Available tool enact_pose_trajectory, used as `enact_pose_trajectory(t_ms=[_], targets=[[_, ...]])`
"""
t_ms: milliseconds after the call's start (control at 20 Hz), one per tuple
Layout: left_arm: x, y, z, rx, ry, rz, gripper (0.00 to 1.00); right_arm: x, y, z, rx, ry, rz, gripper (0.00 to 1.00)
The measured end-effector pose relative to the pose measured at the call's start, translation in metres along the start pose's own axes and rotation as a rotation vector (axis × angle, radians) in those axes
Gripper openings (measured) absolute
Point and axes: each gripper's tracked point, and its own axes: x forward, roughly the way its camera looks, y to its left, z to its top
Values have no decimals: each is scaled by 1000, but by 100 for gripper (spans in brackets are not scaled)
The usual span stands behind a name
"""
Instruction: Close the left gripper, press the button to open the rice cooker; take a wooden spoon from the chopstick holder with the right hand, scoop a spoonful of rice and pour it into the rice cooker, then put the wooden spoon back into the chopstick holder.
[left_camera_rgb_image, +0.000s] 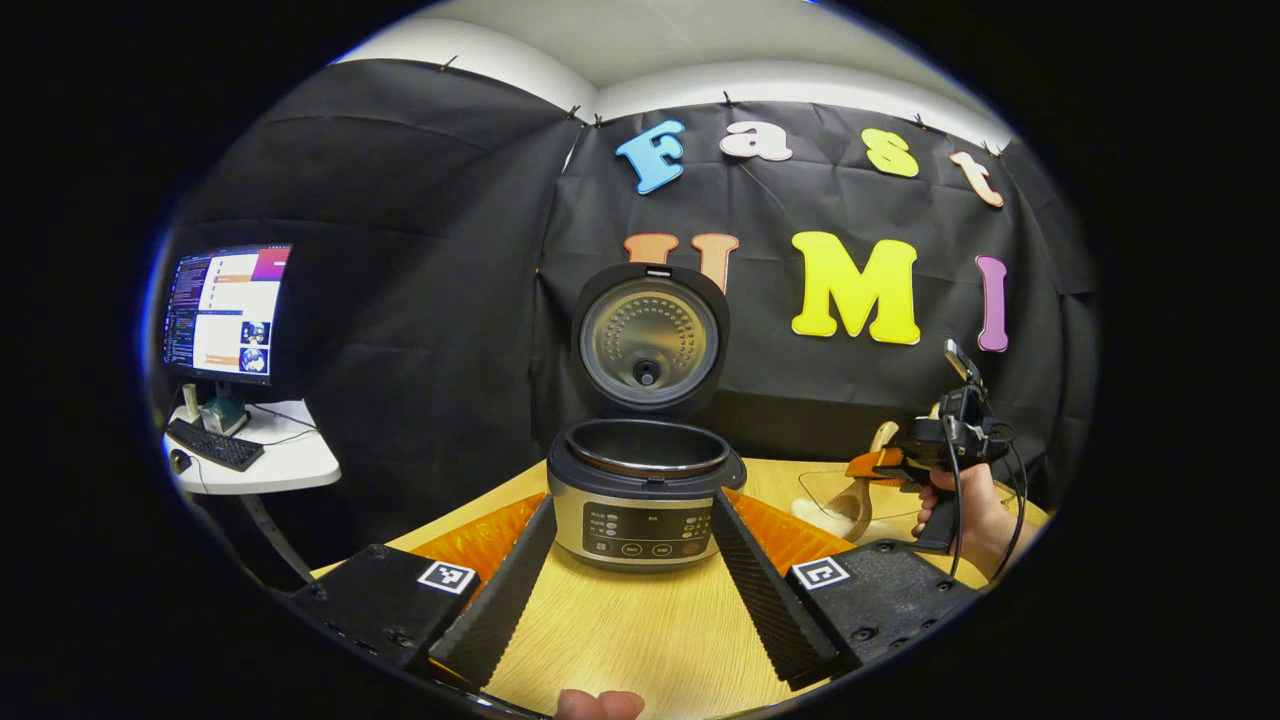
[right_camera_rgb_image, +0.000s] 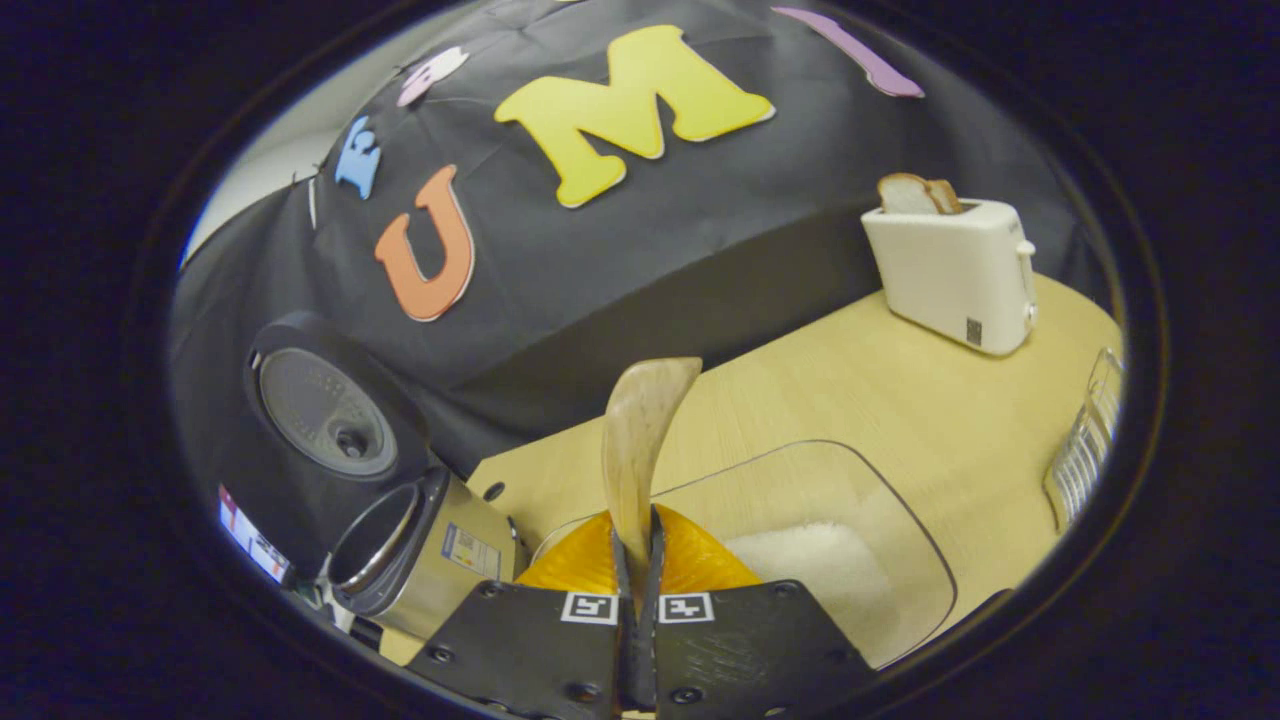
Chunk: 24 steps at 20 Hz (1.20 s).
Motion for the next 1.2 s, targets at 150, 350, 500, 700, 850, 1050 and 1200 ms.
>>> enact_pose_trajectory(t_ms=[150,350,500,700,850,1050,1200], targets=[[-1,-6,5,24,5,9,99,-3,-8,11,149,-10,45,0],[0,-22,13,44,3,7,99,-12,-20,28,236,-48,70,0],[2,-30,20,52,-7,27,99,-16,-25,43,318,-74,117,0],[6,-42,23,64,-18,49,99,-20,-38,52,387,-73,137,0],[10,-51,22,80,-23,47,99,-23,-41,56,425,-63,157,0],[15,-61,21,99,-27,37,99,-30,-34,64,474,-44,200,0],[20,-63,23,95,-27,30,99,-34,-31,73,498,-50,215,0]])
